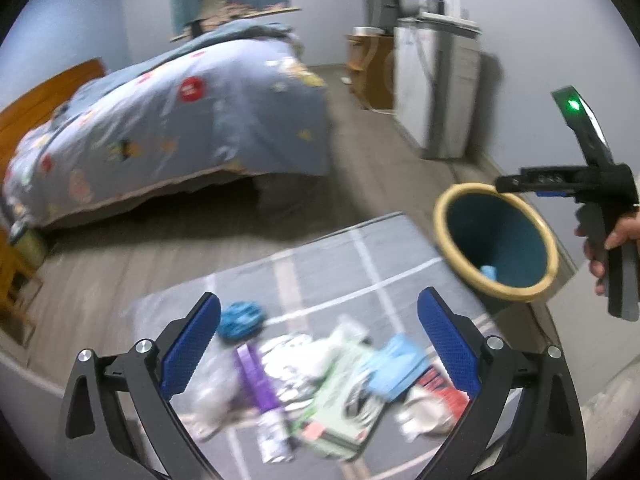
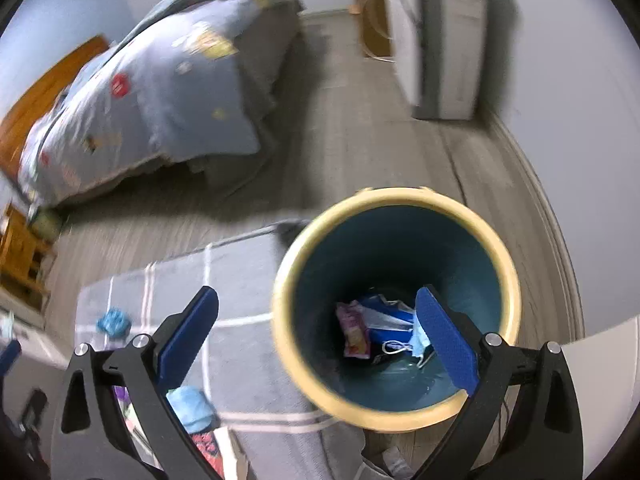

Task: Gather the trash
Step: 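Grasp the red tissue pack with the right gripper and lift it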

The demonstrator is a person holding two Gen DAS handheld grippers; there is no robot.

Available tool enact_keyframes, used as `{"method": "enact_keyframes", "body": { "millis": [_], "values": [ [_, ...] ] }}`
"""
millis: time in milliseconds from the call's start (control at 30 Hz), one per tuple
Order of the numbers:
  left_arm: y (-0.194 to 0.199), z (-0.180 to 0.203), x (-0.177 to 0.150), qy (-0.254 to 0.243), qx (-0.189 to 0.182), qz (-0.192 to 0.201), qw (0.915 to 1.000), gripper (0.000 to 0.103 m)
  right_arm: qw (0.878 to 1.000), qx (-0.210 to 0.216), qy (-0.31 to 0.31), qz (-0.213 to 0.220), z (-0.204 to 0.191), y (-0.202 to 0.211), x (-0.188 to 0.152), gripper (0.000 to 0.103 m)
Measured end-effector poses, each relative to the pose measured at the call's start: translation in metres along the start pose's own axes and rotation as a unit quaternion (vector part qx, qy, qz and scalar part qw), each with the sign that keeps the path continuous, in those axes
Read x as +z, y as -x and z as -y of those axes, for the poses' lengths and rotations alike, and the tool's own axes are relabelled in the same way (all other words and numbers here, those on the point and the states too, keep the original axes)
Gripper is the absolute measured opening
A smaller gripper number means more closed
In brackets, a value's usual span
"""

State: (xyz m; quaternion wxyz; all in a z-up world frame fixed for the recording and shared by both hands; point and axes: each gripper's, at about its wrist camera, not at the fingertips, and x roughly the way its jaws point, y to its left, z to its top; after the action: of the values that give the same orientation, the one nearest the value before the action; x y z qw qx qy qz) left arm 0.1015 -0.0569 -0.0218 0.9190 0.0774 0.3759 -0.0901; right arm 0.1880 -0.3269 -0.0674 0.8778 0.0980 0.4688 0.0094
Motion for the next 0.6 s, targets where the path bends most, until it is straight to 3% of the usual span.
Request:
{"method": "enact_keyframes", "body": {
  "millis": [233,367,500,600],
  "values": [
    [0.015,-0.063,-0.047,0.090,0.032,-0.018,0.9953,0.098,0.998,0.034,0.039,-0.035,-0.044,0.004,-0.025,0.097],
    [0.021,-0.083,-0.063,0.097,0.056,-0.016,0.9936,0.098,0.997,0.028,0.041,-0.051,-0.064,0.009,-0.045,0.097],
    [0.025,-0.094,-0.071,0.104,0.065,-0.018,0.9923,0.098,0.997,0.050,0.003,-0.061,-0.082,0.016,-0.068,0.097],
    [0.026,-0.099,-0.075,0.102,0.067,-0.018,0.9924,0.098,0.997,0.039,0.027,-0.059,-0.103,0.020,-0.087,0.097]
  ]
}}
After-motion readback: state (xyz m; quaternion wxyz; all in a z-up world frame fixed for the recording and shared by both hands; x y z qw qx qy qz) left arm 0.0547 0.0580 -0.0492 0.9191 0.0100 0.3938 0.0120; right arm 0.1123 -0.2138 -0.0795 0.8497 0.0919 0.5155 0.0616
